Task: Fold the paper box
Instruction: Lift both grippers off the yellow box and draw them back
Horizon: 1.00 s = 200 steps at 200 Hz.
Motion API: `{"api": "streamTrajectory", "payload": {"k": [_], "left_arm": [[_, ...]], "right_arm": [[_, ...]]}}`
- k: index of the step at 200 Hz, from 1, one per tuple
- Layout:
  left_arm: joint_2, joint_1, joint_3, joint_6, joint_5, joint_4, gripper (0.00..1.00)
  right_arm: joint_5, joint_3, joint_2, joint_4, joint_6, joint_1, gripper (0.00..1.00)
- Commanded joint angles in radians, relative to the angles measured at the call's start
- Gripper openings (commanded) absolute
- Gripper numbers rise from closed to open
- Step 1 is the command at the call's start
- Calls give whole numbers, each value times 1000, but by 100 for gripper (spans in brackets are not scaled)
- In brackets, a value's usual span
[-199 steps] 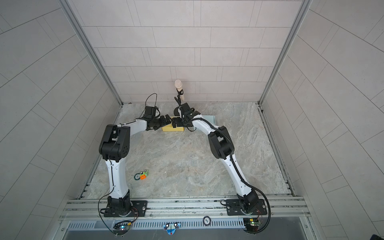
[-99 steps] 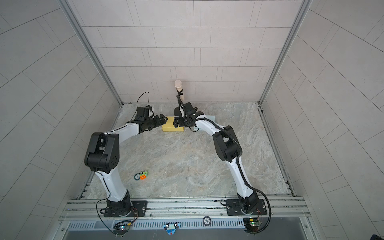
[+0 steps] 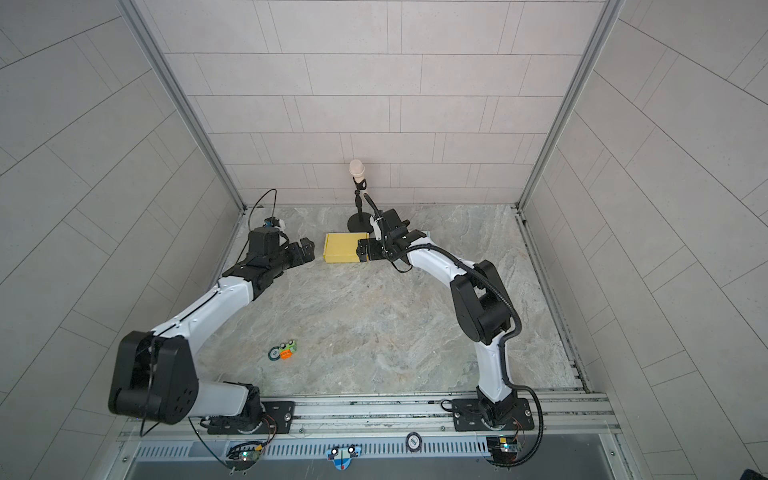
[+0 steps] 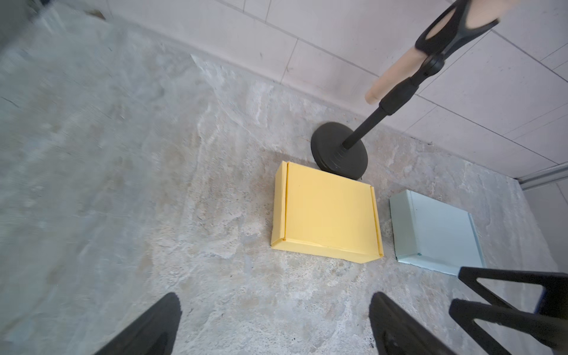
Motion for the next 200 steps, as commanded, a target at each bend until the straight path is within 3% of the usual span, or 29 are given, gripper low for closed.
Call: {"api": "streamTrajectory", "payload": {"k": [1, 35, 83, 94, 158, 171, 188, 200], "left_arm": [[-110, -51, -47, 56, -204, -82, 100], [-290, -102, -190, 16, -415, -74, 100], [-491, -112, -391, -23, -518, -19, 100], [-499, -107, -417, -69, -561, -27, 100], [-476, -105, -452, -43, -691, -28, 100], [-476, -105, -459, -23, -713, -17, 100], [-470, -100, -479, 10, -722, 35, 100], [-469, -99, -486, 36, -707, 77, 100]], "right_arm": [[71, -95, -129, 21, -45, 2, 99], [167, -250, -297, -20, -126, 0, 99], [370, -495, -538, 27, -143, -25, 100], [385, -566, -599, 79, -141, -49, 100], [455, -758, -825, 133, -136, -205, 99], [532, -790, -869, 137, -126, -227, 100], [718, -837, -909, 146, -100, -248, 99], [750, -878, -928, 187, -145, -278, 100]]}}
